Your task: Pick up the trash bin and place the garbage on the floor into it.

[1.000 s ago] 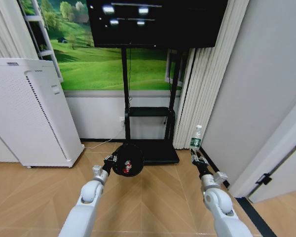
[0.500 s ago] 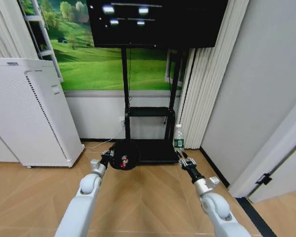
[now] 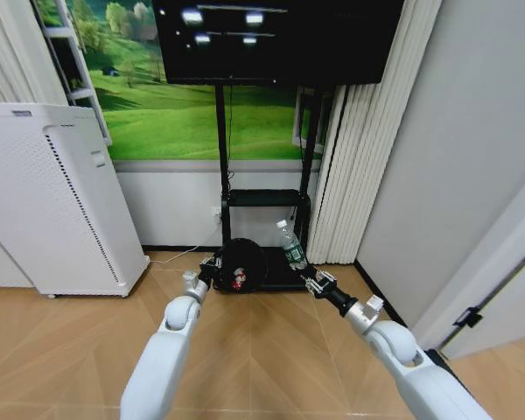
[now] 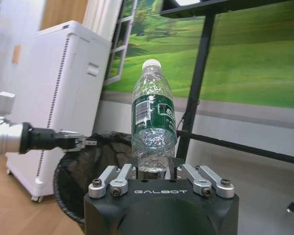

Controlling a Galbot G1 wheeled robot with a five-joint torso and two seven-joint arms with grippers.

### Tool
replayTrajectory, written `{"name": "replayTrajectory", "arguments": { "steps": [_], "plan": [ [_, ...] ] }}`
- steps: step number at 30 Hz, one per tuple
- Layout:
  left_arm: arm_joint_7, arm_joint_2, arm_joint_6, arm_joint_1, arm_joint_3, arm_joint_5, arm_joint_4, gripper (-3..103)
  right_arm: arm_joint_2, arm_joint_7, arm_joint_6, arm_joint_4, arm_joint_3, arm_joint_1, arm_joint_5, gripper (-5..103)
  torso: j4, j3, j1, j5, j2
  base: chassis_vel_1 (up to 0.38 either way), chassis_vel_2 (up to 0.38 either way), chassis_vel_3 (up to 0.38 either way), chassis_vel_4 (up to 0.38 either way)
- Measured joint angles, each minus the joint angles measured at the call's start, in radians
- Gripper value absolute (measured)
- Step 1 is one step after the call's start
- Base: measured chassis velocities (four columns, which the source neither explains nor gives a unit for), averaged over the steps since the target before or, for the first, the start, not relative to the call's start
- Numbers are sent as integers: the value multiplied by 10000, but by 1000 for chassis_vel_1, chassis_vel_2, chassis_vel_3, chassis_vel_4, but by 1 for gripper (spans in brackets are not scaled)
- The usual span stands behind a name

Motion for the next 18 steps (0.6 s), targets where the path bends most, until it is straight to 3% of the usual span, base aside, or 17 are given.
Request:
{"name": "replayTrajectory", "arguments": {
  "steps": [18],
  "plan": [
    [-418, -786, 178, -157, 1652, 197, -232, 7, 372, 101, 232, -485, -778, 292, -912, 31, -2, -1, 0, 1, 0, 0, 0, 0, 0]
  ]
}}
